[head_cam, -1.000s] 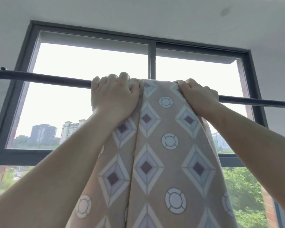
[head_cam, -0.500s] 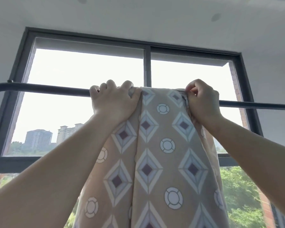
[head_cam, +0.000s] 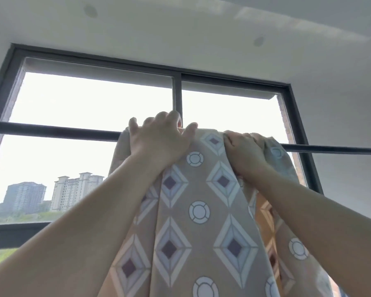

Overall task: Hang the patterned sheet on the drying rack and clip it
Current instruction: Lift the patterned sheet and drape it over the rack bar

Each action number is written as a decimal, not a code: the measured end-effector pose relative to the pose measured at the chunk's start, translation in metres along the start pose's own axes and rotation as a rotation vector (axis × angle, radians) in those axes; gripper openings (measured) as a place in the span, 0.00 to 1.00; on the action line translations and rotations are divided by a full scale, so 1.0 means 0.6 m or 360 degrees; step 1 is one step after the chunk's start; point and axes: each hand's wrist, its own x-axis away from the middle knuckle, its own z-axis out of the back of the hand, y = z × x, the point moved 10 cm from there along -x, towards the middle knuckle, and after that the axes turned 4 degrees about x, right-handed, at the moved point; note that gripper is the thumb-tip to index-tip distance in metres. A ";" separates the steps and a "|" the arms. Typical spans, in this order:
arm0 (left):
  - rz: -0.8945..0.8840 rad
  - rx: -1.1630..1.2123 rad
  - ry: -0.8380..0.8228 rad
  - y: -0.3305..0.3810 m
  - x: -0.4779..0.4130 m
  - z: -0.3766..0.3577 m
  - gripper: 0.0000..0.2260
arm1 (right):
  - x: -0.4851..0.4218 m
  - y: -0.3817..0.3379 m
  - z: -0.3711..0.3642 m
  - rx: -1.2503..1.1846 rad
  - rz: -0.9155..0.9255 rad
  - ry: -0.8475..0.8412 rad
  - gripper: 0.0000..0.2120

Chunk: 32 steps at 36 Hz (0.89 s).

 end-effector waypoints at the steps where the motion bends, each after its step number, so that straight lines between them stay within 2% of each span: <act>1: -0.0041 -0.0041 -0.0067 0.012 0.002 -0.012 0.24 | 0.002 -0.003 -0.004 0.0001 0.0020 -0.0003 0.16; 4: -0.0071 -0.0209 -0.0061 0.019 0.007 -0.022 0.26 | 0.004 0.001 -0.011 0.0085 0.0093 -0.0024 0.14; 11: -0.0074 -0.0176 0.0073 0.007 0.005 -0.012 0.25 | 0.005 0.091 0.007 0.0304 -0.0004 -0.0054 0.18; 13: -0.0067 -0.0193 0.0100 0.008 0.006 -0.011 0.25 | 0.002 0.111 0.007 0.0195 -0.0021 -0.0104 0.17; 15: -0.0032 -0.0172 0.0119 0.008 0.003 -0.010 0.22 | 0.003 0.120 0.026 -0.0076 -0.0065 0.0033 0.14; 16: -0.0010 -0.0153 0.0131 0.008 0.001 -0.008 0.21 | 0.008 0.126 0.046 -0.0148 -0.0107 0.0215 0.13; 18: 0.0024 -0.0125 0.0157 0.008 -0.002 -0.004 0.19 | 0.030 0.157 0.086 -0.0089 -0.0330 0.0556 0.11; 19: 0.0035 -0.0120 0.0170 0.008 -0.003 -0.003 0.19 | 0.040 0.178 0.094 -0.0051 -0.0495 0.0604 0.11; 20: 0.0043 -0.0118 0.0177 0.008 -0.003 -0.003 0.19 | 0.047 0.205 0.090 -0.0090 -0.0659 0.0558 0.12; 22: 0.0053 -0.0122 0.0178 0.010 -0.003 -0.005 0.19 | 0.055 0.242 0.063 -0.0426 -0.0906 0.0347 0.16; 24: 0.0062 -0.0130 0.0172 0.011 -0.003 -0.009 0.20 | 0.056 0.259 0.046 -0.0725 -0.1037 0.0217 0.19; 29: 0.0079 -0.0133 0.0228 0.009 -0.003 -0.006 0.21 | 0.041 0.252 0.048 -0.1087 -0.1103 -0.0001 0.03; 32: 0.0081 -0.0140 0.0244 0.006 -0.002 -0.001 0.22 | 0.024 0.253 0.049 -0.1253 -0.1115 -0.0031 0.04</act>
